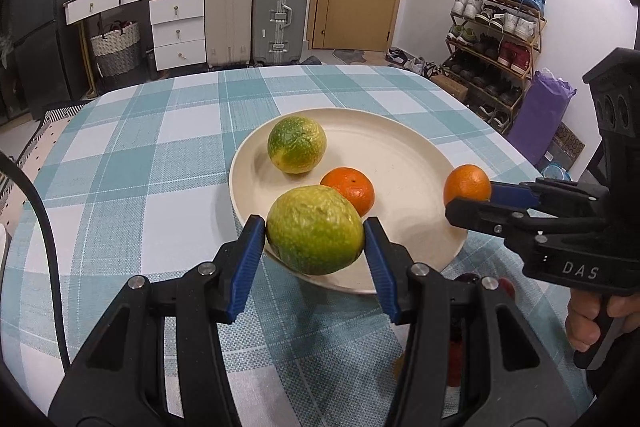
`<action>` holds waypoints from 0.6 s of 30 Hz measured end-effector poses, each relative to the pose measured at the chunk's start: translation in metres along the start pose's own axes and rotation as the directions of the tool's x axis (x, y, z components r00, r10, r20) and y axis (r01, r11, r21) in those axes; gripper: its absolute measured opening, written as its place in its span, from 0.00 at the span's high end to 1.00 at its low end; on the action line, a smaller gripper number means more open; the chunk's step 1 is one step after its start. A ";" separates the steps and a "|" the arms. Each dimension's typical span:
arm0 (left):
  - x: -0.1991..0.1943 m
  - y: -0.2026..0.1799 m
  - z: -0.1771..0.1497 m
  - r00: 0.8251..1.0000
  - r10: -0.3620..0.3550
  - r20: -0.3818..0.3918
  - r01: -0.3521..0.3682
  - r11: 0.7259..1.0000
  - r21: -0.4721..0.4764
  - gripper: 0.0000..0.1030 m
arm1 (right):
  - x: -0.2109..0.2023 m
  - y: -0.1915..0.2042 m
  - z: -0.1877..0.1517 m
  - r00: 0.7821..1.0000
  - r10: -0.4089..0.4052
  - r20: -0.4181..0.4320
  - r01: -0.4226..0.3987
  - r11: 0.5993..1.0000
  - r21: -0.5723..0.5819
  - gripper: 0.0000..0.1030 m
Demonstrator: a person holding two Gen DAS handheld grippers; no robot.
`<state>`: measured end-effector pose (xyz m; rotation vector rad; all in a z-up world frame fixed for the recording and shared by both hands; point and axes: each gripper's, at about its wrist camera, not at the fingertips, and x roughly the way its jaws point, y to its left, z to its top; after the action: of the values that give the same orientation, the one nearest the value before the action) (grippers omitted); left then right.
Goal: Organize fruits
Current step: 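Carry the yellow citrus and orange onto the cream plate and release both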
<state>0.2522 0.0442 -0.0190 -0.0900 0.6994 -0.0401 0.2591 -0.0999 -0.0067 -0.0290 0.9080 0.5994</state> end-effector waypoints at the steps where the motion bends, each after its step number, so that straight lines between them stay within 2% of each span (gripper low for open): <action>1: 0.001 0.000 0.000 1.000 0.002 -0.001 -0.002 1.000 0.006 0.56 | 0.002 0.000 0.000 1.000 -0.003 -0.004 0.003 1.000 -0.001 0.60; 2: 0.002 -0.001 0.000 1.000 0.003 -0.005 -0.003 1.000 0.013 0.59 | 0.003 0.000 0.001 1.000 -0.007 0.001 0.007 1.000 -0.003 0.60; 5: 0.009 -0.002 -0.001 0.999 0.024 -0.031 -0.024 0.999 0.026 0.60 | 0.006 -0.001 0.003 1.000 -0.004 0.000 0.004 1.000 0.001 0.60; 11: 0.008 0.006 -0.001 0.999 0.031 -0.026 -0.031 0.999 -0.007 0.60 | 0.009 -0.001 0.006 0.999 -0.041 0.002 0.041 0.999 -0.011 0.59; 13: 0.003 0.008 -0.001 1.000 0.024 -0.011 -0.024 1.000 -0.019 0.60 | 0.005 0.001 0.005 0.997 -0.071 0.021 0.071 0.997 -0.031 0.56; 15: -0.003 0.011 -0.001 1.000 0.003 0.009 -0.003 0.999 -0.033 0.59 | -0.003 0.003 0.004 0.995 -0.090 0.053 0.092 0.995 -0.049 0.49; 18: -0.015 0.013 -0.002 1.000 -0.003 0.031 0.005 0.999 -0.049 0.50 | -0.015 0.000 0.003 0.992 -0.099 0.072 0.102 0.994 -0.047 0.44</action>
<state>0.2399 0.0585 -0.0119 -0.1389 0.6698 -0.0252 0.2540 -0.1063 0.0062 -0.0981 0.8190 0.5261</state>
